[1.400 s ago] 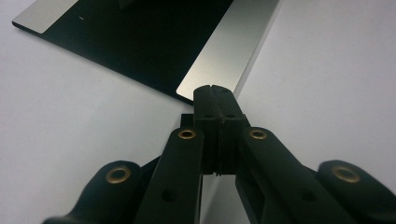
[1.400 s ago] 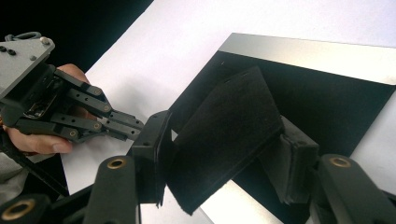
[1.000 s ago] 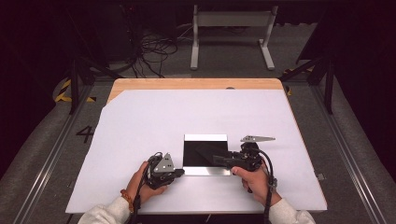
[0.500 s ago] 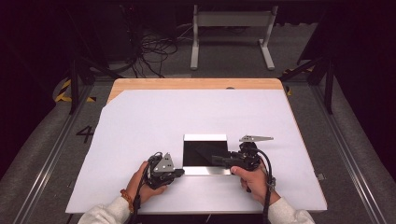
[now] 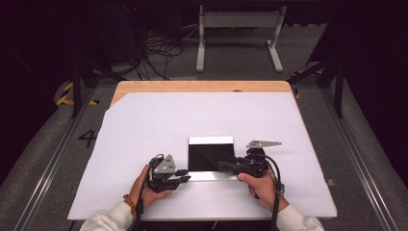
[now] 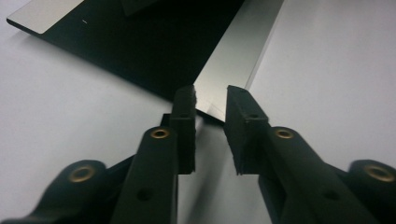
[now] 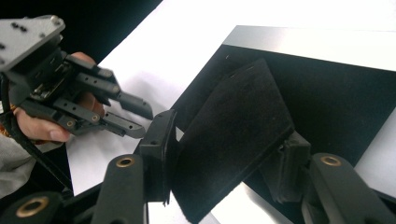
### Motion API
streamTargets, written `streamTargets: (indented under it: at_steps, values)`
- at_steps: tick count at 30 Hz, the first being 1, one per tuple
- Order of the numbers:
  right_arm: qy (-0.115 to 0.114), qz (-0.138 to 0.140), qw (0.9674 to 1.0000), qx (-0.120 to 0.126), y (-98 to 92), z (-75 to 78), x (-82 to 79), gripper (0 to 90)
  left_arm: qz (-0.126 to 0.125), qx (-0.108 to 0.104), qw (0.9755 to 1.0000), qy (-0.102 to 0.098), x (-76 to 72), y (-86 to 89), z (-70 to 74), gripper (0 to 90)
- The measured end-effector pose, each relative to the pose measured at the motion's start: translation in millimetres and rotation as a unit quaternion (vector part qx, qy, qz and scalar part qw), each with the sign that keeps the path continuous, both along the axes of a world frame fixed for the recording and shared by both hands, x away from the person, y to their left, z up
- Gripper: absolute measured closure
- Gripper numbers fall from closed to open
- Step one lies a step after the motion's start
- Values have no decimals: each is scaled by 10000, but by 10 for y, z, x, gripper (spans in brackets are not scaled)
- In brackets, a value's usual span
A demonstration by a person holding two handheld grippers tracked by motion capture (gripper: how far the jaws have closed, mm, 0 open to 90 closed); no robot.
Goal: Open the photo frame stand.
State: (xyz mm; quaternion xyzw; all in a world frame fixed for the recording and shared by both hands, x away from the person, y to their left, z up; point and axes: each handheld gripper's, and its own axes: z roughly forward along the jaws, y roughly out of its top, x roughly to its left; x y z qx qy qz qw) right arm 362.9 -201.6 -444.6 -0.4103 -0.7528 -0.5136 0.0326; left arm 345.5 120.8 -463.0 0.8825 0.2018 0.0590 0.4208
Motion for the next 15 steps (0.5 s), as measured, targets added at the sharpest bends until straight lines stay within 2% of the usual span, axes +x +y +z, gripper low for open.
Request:
streamTargets:
  at_steps: [4, 5, 11, 15]
  values:
    - [-113, 25, 9999, -57, 8, 18, -23, 516, 74, -51, 10000, 35, 25, 7, 0, 652]
    - [-144, 35, 9999, -67, 9, 23, -28, 517, 121, -50, 9999, 47, 32, 12, 0, 612]
    - [-212, 67, 9997, -63, 6, 28, -52, 523, 304, -280, 9990, 162, 127, 0, 38, 537]
    - [-316, 114, 9994, -122, 10, 40, -69, 526, 374, -248, 9989, 155, 180, -44, 40, 468]
